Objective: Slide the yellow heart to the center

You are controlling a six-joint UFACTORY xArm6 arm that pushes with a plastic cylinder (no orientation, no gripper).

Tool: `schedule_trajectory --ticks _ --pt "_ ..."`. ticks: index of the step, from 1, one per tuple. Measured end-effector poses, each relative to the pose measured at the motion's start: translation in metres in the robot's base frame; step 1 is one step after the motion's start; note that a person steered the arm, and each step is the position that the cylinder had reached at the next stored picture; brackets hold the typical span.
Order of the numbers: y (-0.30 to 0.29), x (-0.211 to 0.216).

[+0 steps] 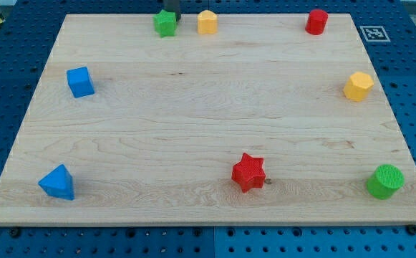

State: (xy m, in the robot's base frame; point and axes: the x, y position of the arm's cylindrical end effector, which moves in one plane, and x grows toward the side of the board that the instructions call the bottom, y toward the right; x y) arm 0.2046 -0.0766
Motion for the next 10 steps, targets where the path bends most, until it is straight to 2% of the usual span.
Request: schedule_trajectory --ticks 3,4,7,10 --pt "0.003 0.014" --pt "0.028 -0.012" --pt "0.109 -0.003" --pt "0.098 -0.004"
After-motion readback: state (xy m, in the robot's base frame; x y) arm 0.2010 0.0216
